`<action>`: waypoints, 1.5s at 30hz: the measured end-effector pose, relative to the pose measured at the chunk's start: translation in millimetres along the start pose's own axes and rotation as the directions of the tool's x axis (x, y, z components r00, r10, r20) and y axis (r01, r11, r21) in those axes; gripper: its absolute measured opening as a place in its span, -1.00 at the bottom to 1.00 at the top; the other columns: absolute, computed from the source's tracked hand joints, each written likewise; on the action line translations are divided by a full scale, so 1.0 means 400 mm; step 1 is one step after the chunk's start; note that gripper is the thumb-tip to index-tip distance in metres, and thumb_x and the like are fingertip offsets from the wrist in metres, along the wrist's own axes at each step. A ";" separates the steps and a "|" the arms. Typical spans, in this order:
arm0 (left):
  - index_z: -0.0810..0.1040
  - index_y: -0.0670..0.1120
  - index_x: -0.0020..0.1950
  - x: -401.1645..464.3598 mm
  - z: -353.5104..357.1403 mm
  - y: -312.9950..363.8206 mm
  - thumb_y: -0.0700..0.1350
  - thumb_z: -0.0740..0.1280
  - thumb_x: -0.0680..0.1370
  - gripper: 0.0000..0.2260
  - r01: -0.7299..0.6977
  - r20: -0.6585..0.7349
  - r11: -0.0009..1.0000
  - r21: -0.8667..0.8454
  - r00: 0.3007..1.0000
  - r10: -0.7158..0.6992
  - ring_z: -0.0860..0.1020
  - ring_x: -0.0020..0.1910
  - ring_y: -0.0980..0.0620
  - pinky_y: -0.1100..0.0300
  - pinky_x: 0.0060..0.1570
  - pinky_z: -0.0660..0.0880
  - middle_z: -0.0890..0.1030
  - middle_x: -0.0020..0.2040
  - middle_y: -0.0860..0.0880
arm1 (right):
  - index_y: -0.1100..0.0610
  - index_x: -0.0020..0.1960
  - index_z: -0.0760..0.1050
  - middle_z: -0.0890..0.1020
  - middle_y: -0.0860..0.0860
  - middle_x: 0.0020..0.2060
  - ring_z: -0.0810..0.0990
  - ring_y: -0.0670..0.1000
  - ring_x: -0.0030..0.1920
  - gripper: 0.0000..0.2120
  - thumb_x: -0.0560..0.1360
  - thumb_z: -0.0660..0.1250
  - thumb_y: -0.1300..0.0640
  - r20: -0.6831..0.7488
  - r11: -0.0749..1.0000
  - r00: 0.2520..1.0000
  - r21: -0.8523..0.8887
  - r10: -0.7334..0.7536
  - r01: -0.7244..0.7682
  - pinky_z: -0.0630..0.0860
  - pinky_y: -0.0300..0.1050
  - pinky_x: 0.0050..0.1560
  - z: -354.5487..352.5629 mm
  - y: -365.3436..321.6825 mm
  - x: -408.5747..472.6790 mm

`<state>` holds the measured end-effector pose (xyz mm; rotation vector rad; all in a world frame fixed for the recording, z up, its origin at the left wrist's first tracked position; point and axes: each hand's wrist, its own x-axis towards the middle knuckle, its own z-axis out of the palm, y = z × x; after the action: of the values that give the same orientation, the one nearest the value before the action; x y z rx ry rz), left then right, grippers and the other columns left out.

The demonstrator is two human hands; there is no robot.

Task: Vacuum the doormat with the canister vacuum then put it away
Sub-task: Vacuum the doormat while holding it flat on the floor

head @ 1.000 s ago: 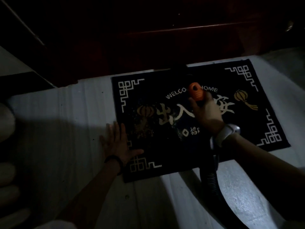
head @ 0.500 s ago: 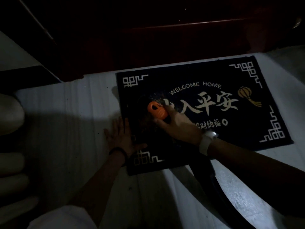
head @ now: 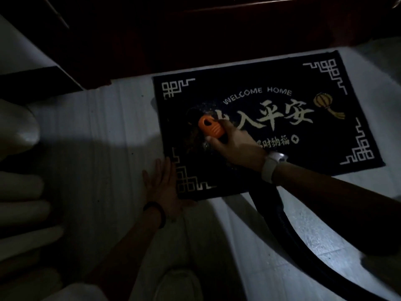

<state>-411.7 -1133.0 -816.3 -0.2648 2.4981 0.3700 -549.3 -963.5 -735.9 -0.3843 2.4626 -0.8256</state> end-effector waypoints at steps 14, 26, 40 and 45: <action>-0.31 -0.02 0.51 -0.012 -0.001 0.022 0.40 0.29 0.31 0.07 0.103 -0.104 0.993 -0.059 0.989 -0.109 -0.34 0.48 -0.08 -0.29 0.34 -0.37 -0.30 0.52 -0.04 | 0.08 0.42 0.20 0.59 0.16 0.12 0.58 0.20 0.05 -0.44 0.48 0.30 0.01 0.093 0.998 0.996 -0.053 -0.017 0.022 0.48 -0.05 -0.01 0.056 0.039 -0.189; -0.31 -0.01 0.50 -0.014 -0.002 0.012 0.40 0.24 0.36 0.01 0.174 -0.032 0.985 -0.019 0.984 -0.174 -0.32 0.49 -0.13 -0.31 0.38 -0.23 -0.30 0.52 -0.06 | -0.01 0.45 0.13 0.55 0.12 0.18 0.57 0.13 0.07 -0.46 0.54 0.18 -0.11 0.091 0.975 0.988 -0.172 -0.123 0.138 0.52 -0.06 0.03 0.091 0.043 -0.234; -0.27 -0.03 0.52 -0.026 -0.025 0.041 0.36 0.31 0.34 0.04 0.159 -0.012 0.987 -0.034 0.987 -0.160 -0.32 0.49 -0.13 -0.32 0.38 -0.17 -0.28 0.53 0.01 | -0.07 0.46 0.08 0.58 0.15 0.10 0.60 0.17 0.00 -0.46 0.55 0.11 -0.17 0.038 0.979 0.999 -0.203 0.010 -0.002 0.53 -0.04 -0.06 0.023 0.058 -0.232; -0.31 0.03 0.50 -0.015 -0.020 0.038 0.38 0.30 0.32 0.04 0.159 -0.016 0.986 -0.054 0.987 -0.160 -0.30 0.50 -0.12 -0.38 0.37 -0.19 -0.27 0.53 0.01 | -0.05 0.46 0.08 0.56 0.17 0.14 0.57 0.20 0.05 -0.47 0.56 0.12 -0.14 0.005 0.974 1.000 -0.224 -0.019 0.019 0.43 -0.10 -0.10 0.044 0.001 -0.191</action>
<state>-415.2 -1120.6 -803.6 -0.4890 2.4683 0.3686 -476.1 -940.2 -719.3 -0.4896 2.5609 -0.5540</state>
